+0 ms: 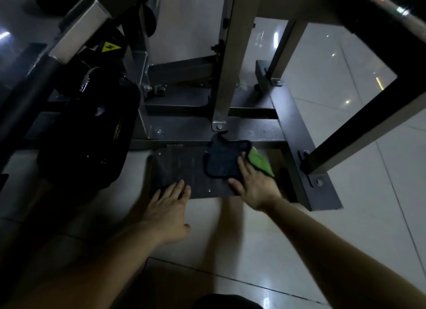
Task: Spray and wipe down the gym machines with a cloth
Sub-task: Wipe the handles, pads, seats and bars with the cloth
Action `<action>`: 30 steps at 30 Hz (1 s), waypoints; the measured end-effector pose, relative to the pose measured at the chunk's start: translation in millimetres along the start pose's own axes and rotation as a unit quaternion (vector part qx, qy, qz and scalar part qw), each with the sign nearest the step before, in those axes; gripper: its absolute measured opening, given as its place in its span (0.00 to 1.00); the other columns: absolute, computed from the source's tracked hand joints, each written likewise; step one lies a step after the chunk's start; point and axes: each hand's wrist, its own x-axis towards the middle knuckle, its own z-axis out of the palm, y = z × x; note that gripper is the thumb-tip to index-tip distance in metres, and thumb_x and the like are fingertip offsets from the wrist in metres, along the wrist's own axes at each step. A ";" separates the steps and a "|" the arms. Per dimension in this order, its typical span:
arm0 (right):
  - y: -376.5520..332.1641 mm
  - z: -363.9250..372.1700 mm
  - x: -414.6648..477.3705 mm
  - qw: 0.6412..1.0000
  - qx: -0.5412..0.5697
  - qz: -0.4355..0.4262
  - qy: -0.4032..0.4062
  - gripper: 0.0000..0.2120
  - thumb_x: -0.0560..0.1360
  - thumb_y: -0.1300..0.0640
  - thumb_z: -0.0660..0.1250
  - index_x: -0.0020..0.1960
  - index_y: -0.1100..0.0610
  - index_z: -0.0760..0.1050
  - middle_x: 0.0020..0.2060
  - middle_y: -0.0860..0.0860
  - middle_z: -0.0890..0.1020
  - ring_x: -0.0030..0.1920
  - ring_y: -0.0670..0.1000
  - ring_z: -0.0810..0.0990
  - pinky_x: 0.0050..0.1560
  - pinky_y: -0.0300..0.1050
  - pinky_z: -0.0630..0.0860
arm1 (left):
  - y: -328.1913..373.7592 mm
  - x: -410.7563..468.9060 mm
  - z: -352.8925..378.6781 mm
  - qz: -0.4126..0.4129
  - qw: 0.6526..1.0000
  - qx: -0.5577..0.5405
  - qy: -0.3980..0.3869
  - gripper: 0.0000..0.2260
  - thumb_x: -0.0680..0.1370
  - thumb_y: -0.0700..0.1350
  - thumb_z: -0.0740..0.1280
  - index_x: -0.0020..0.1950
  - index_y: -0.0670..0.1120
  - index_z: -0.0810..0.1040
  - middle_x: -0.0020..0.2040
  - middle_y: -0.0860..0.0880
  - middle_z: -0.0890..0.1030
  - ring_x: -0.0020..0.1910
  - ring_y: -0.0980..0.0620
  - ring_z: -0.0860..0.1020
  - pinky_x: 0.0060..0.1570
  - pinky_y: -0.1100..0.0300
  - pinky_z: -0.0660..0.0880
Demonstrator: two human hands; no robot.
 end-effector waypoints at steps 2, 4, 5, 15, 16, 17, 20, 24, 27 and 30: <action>13.4 -4.4 15.4 0.997 -0.007 0.074 0.004 0.44 0.79 0.28 0.40 0.84 0.58 0.42 0.84 0.56 0.45 0.82 0.58 0.55 0.79 0.54 0.59 | -2.1 -0.2 2.5 0.006 1.000 -0.001 0.003 0.47 0.77 0.59 0.67 0.84 0.49 0.39 0.84 0.49 0.39 0.83 0.49 0.41 0.81 0.47 0.46; 2.1 -3.6 31.7 0.990 0.030 0.135 0.015 0.49 0.77 0.26 0.37 0.83 0.61 0.41 0.83 0.61 0.43 0.83 0.59 0.45 0.82 0.56 0.48 | -2.6 -0.7 3.7 0.008 1.000 0.000 0.005 0.47 0.77 0.59 0.68 0.84 0.49 0.38 0.84 0.49 0.39 0.82 0.49 0.41 0.81 0.47 0.46; -9.1 -1.7 37.3 0.986 0.042 0.158 0.024 0.50 0.76 0.25 0.37 0.83 0.62 0.41 0.82 0.63 0.44 0.83 0.60 0.43 0.82 0.57 0.46 | -2.7 -0.4 3.5 0.009 1.000 0.003 0.005 0.47 0.77 0.59 0.67 0.84 0.49 0.38 0.84 0.49 0.39 0.82 0.49 0.41 0.81 0.47 0.46; -62.4 11.6 -9.0 0.994 0.073 -0.086 0.007 0.50 0.75 0.25 0.30 0.84 0.57 0.52 0.83 0.54 0.50 0.83 0.52 0.44 0.82 0.49 0.41 | -7.1 0.1 0.1 0.011 1.000 -0.006 -0.024 0.46 0.77 0.59 0.66 0.83 0.51 0.38 0.83 0.50 0.37 0.82 0.50 0.39 0.80 0.46 0.46; -55.8 8.1 -9.8 0.992 0.085 -0.091 0.020 0.47 0.76 0.26 0.33 0.83 0.56 0.55 0.83 0.55 0.55 0.83 0.54 0.52 0.82 0.49 0.48 | -7.0 -0.4 -0.3 0.012 1.000 -0.010 -0.025 0.46 0.77 0.59 0.66 0.83 0.51 0.38 0.83 0.50 0.37 0.82 0.50 0.39 0.80 0.46 0.45; -47.3 5.2 -7.9 0.993 0.086 -0.074 0.040 0.43 0.79 0.28 0.39 0.83 0.54 0.57 0.81 0.56 0.62 0.80 0.56 0.60 0.79 0.50 0.58 | -6.6 -1.2 0.2 0.012 1.000 -0.015 -0.024 0.46 0.77 0.58 0.66 0.83 0.51 0.38 0.83 0.50 0.36 0.82 0.50 0.39 0.80 0.46 0.45; -32.7 0.0 4.6 0.996 0.063 0.012 0.065 0.41 0.79 0.29 0.40 0.84 0.52 0.51 0.81 0.59 0.60 0.80 0.60 0.61 0.76 0.54 0.62 | -4.4 -3.9 3.7 0.012 0.999 -0.024 -0.018 0.47 0.77 0.57 0.67 0.83 0.50 0.37 0.83 0.50 0.36 0.82 0.50 0.38 0.81 0.46 0.45; -69.9 14.1 21.0 0.999 0.019 0.030 0.037 0.38 0.82 0.33 0.37 0.84 0.54 0.43 0.83 0.57 0.41 0.82 0.58 0.37 0.81 0.58 0.39 | -9.1 -0.6 3.4 0.014 0.999 -0.021 -0.028 0.46 0.78 0.58 0.66 0.83 0.51 0.37 0.83 0.51 0.35 0.82 0.50 0.37 0.81 0.47 0.43; -106.5 19.4 18.7 0.999 0.035 -0.029 0.028 0.34 0.85 0.38 0.42 0.84 0.56 0.44 0.83 0.57 0.43 0.82 0.56 0.37 0.81 0.56 0.35 | -15.1 -0.4 1.5 0.026 0.999 -0.028 -0.032 0.43 0.79 0.58 0.65 0.84 0.50 0.40 0.83 0.51 0.37 0.82 0.51 0.38 0.81 0.49 0.43; -113.6 13.2 8.1 0.982 0.107 -0.152 0.016 0.29 0.87 0.44 0.49 0.83 0.57 0.55 0.83 0.56 0.52 0.83 0.55 0.47 0.80 0.46 0.39 | -17.6 -13.1 9.5 -0.014 0.997 -0.038 0.073 0.35 0.78 0.53 0.65 0.83 0.49 0.56 0.84 0.48 0.53 0.82 0.50 0.52 0.81 0.51 0.48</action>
